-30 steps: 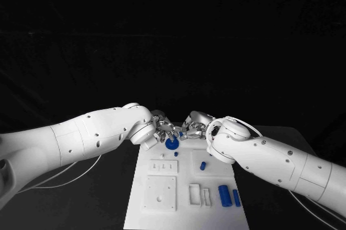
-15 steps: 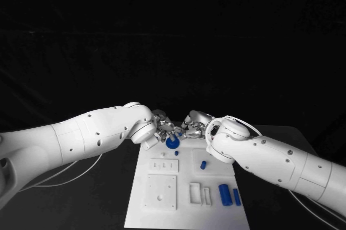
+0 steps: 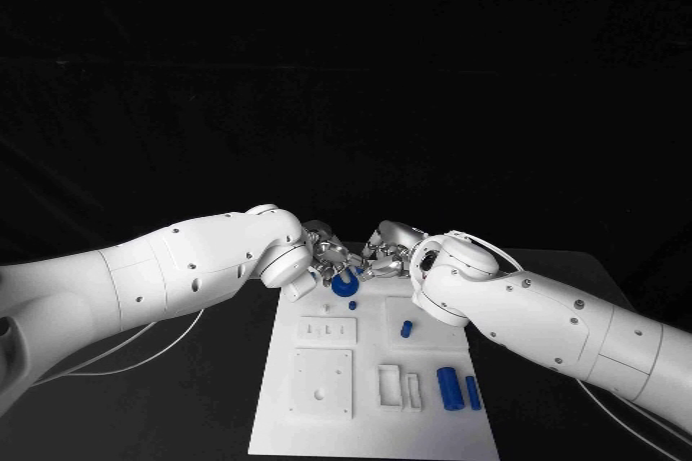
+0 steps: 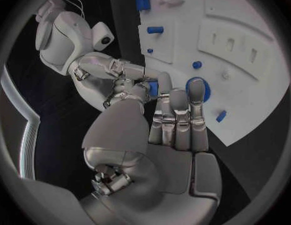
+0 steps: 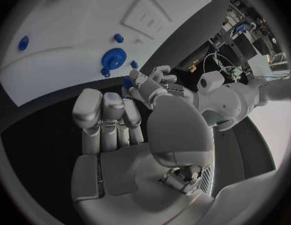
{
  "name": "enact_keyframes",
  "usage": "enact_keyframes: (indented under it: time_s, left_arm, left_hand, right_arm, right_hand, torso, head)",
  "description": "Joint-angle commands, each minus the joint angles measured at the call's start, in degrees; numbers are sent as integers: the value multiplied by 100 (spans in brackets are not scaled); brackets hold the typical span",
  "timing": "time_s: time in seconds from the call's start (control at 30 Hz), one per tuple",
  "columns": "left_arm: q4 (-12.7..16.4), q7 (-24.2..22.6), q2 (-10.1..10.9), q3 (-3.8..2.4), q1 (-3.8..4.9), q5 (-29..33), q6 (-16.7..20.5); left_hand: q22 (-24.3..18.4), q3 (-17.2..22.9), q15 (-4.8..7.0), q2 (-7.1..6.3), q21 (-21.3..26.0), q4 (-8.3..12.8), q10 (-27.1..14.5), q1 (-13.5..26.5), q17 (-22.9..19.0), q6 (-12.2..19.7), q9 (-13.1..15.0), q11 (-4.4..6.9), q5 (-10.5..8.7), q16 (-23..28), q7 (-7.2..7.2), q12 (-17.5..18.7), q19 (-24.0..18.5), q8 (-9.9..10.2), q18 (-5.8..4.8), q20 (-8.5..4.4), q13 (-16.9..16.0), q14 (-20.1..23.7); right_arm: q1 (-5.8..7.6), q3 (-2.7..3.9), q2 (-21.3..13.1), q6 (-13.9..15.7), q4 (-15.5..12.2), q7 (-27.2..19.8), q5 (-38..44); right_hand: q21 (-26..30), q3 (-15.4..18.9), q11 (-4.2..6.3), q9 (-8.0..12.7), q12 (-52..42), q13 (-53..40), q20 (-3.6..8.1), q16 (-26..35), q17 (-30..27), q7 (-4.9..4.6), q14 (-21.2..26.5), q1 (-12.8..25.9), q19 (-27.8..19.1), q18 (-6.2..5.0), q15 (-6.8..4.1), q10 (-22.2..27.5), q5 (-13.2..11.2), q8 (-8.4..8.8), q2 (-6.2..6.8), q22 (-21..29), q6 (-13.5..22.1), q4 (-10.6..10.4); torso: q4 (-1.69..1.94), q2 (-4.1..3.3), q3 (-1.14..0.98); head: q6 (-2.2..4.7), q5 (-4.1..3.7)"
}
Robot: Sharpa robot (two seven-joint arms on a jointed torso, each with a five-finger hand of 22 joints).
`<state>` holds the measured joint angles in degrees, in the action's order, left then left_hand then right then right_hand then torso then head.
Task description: Assemble the parts on the task board
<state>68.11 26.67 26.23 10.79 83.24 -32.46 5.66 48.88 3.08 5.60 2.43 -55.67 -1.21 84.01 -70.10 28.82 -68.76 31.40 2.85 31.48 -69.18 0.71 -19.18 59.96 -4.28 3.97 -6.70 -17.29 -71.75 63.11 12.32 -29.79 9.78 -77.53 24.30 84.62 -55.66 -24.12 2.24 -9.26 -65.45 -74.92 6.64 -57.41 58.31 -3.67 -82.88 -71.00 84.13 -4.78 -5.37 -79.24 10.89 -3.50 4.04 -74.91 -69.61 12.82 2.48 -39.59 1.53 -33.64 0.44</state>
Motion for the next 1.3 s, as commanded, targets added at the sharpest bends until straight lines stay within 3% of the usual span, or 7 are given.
enact_keyframes:
  time_s: [0.03,0.23,0.33,0.43,0.6,1.03,1.3]
  left_arm:
    - [61,-126,-9,-5,-6,341,78]
    - [89,-143,23,-5,-8,495,218]
    - [89,-132,36,-5,-9,533,231]
    - [80,-107,57,-4,-11,557,246]
    - [84,-55,125,-4,-20,520,218]
    - [312,112,475,0,-52,-30,-16]
    - [600,352,702,23,-92,-669,1]
  left_hand:
    - [49,752,40,28,33,718,193,125,25,-2,1239,37,57,-43,-25,-18,23,28,-110,-43,-6,8]
    - [146,856,66,34,61,810,210,269,107,-56,1461,64,209,-136,-53,-160,56,34,-117,-66,-73,-28]
    - [185,878,71,26,77,844,221,299,128,-72,1521,70,276,-150,-60,-185,67,30,-117,-70,-82,-39]
    - [217,898,79,22,82,868,221,327,155,-92,1575,77,348,-177,-67,-227,78,30,-119,-78,-99,-47]
    - [267,950,89,0,89,941,232,368,176,-120,1705,74,526,-190,-76,-268,92,24,-121,-88,-108,-59]
    - [385,1027,106,-57,125,1114,251,459,238,-185,1820,94,763,-231,-92,-370,131,37,-123,-105,-105,-108]
    - [464,1039,146,-116,135,1190,260,559,302,-283,1898,130,1066,-289,-131,-582,220,25,-133,-144,-128,-212]
  right_arm:
    - [6,-1,2,6,-4,-44,50]
    - [6,-7,-25,196,-12,-120,-27]
    - [6,-9,-53,319,-37,-192,-72]
    - [2,-11,-112,451,-84,-315,-136]
    - [-59,-12,-301,645,-212,-682,-236]
    - [-244,28,-1259,588,-537,-1622,-954]
    - [-265,188,-1493,931,-420,-2022,-1765]
  right_hand:
    - [35,-4,20,-277,46,-193,40,29,-9,85,-6,18,335,111,-44,23,28,-15,-54,-673,-350,-19]
    - [85,195,-14,-130,168,-115,42,62,-30,77,-5,121,333,102,-37,80,-181,-13,67,-661,-79,-228]
    - [135,475,-78,139,257,-56,6,98,-59,-31,0,202,329,83,9,134,152,-13,301,-648,307,-441]
    - [196,1192,-235,561,355,32,-92,109,-74,-282,-2,18,331,4,119,207,180,-47,477,-635,1204,-728]
    - [318,1790,-277,610,366,164,-184,147,-141,-346,54,-469,318,-107,166,310,168,36,531,-634,2247,-1175]
    - [446,1980,-301,605,376,294,-201,198,-211,-371,85,-518,312,-130,181,376,642,30,369,-615,2147,-922]
    - [537,2014,-277,591,445,377,-186,273,-275,-348,79,-338,315,-131,163,403,1005,16,167,-592,1831,-695]
  torso:
    - [4,-3,0]
    - [5,2,3]
    - [2,4,1]
    - [1,5,-6]
    - [-4,5,-14]
    - [-22,15,-24]
    - [-33,37,-51]
  head:
    - [-8,-5]
    - [-9,0]
    - [3,9]
    - [2,-1]
    - [-1,-22]
    - [-40,69]
    - [-147,119]
